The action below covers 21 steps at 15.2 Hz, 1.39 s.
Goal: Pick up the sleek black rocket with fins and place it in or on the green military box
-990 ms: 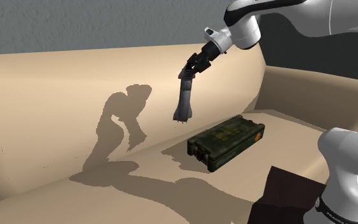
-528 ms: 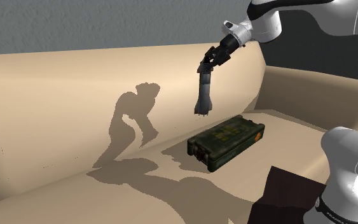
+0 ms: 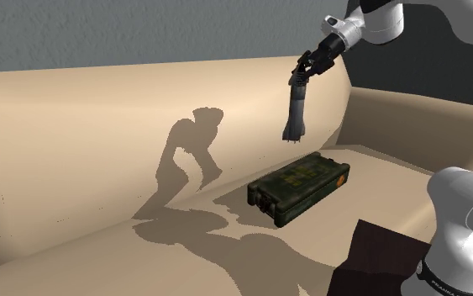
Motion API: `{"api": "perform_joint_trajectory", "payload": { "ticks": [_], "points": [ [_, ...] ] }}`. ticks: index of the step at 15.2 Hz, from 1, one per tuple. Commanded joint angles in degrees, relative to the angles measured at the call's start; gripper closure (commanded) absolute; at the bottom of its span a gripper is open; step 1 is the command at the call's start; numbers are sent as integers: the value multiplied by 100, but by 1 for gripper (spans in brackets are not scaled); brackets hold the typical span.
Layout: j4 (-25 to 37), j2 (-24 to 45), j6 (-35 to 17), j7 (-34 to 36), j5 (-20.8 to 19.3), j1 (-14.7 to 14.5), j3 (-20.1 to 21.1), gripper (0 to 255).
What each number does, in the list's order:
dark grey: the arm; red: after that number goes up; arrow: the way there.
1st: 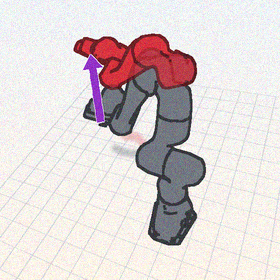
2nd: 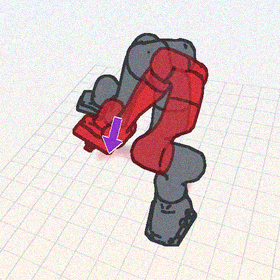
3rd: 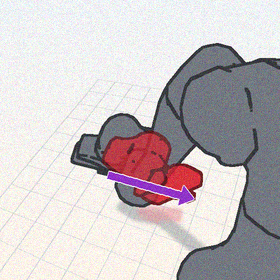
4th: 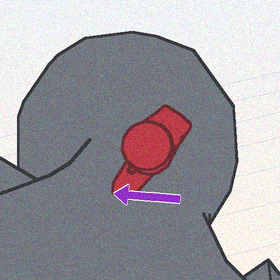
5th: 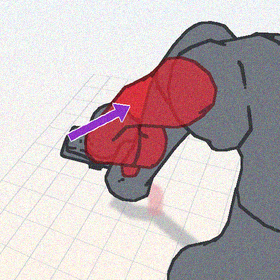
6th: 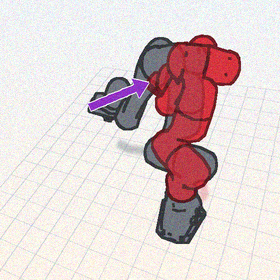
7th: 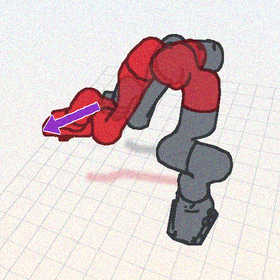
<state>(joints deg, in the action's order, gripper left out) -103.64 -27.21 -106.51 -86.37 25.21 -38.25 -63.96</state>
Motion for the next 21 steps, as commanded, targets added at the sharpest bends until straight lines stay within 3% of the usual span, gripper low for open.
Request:
{"api": "perform_joint_trajectory", "payload": {
  "ticks": [1, 5, 21],
  "points": [
    [130, -128, 273, -7, -118, 133, -22, 255],
    [545, -298, 873, -67, -296, 230, -256, 255],
    [-753, -528, -17, -698, -377, 546, -274, 255]
  ]
}}
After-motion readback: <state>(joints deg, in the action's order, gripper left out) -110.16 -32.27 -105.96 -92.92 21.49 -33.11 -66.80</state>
